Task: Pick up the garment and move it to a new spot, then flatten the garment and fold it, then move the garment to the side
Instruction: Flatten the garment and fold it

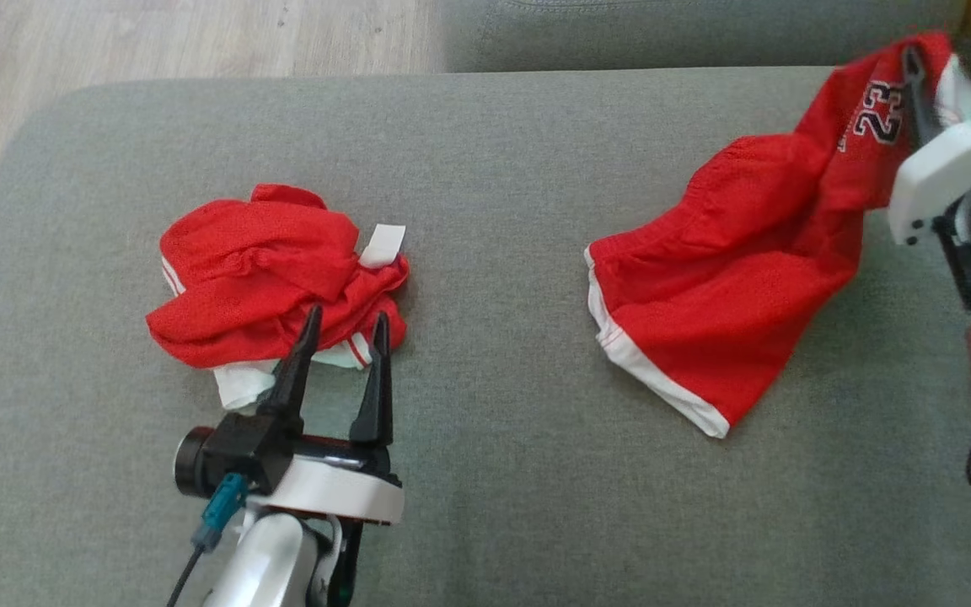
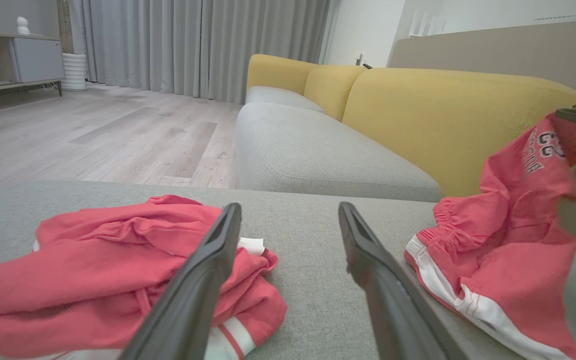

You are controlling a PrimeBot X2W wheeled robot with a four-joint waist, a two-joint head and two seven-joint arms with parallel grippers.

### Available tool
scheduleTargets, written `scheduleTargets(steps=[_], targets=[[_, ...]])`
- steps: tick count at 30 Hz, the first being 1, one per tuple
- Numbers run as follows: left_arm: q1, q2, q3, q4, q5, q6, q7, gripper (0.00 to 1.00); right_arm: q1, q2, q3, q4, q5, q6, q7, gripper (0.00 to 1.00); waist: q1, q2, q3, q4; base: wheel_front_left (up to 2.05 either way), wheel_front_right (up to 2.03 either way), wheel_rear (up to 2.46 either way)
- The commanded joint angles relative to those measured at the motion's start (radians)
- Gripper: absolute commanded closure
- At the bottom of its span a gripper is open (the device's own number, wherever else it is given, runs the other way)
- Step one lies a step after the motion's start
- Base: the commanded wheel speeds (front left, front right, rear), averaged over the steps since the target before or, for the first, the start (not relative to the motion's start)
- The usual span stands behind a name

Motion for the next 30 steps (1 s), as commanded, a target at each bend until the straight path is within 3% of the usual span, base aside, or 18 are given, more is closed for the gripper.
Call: scheduleTargets(steps=[1, 6, 13, 19, 25, 30], targets=[[-0.049, 0.000, 0.025, -0.028, 0.004, 0.004, -0.009, 0.00, -0.045, -0.001, -0.010, -0.007, -0.019, -0.001, -0.022, 0.00, -0.0002, 0.0000, -0.001, -0.001, 0.00, 0.00, 0.00], [-0.050, 0.000, 0.030, -0.029, 0.002, 0.010, -0.009, 0.00, -0.036, 0.046, -0.080, 0.022, -0.072, -0.001, -0.079, 0.00, -0.0002, 0.0000, -0.008, -0.027, 0.00, 0.00, 0.00], [-0.044, 0.000, 0.036, -0.029, 0.005, 0.009, -0.009, 0.00, 0.028, 0.140, -0.131, -0.055, -0.054, -0.001, -0.185, 0.00, -0.0002, 0.0000, -0.029, -0.078, 0.00, 0.00, 0.00], [-0.037, 0.000, 0.039, -0.028, 0.008, 0.007, -0.009, 0.00, 0.205, 0.205, -0.140, -0.197, 0.062, -0.001, -0.285, 0.00, -0.0002, 0.0000, -0.050, -0.128, 0.00, 0.00, 0.00], [-0.043, 0.000, 0.041, -0.018, 0.021, -0.002, -0.009, 0.00, 0.462, 0.212, -0.049, -0.309, 0.253, -0.001, -0.336, 0.00, -0.0002, 0.0000, -0.046, -0.174, 0.00, 0.00, 0.00], [-0.082, 0.001, 0.032, 0.014, 0.050, -0.026, -0.009, 0.00, 0.540, 0.213, -0.005, -0.360, 0.315, -0.001, -0.353, 0.00, -0.0002, 0.0000, -0.023, -0.209, 0.00, 0.00, 0.00]])
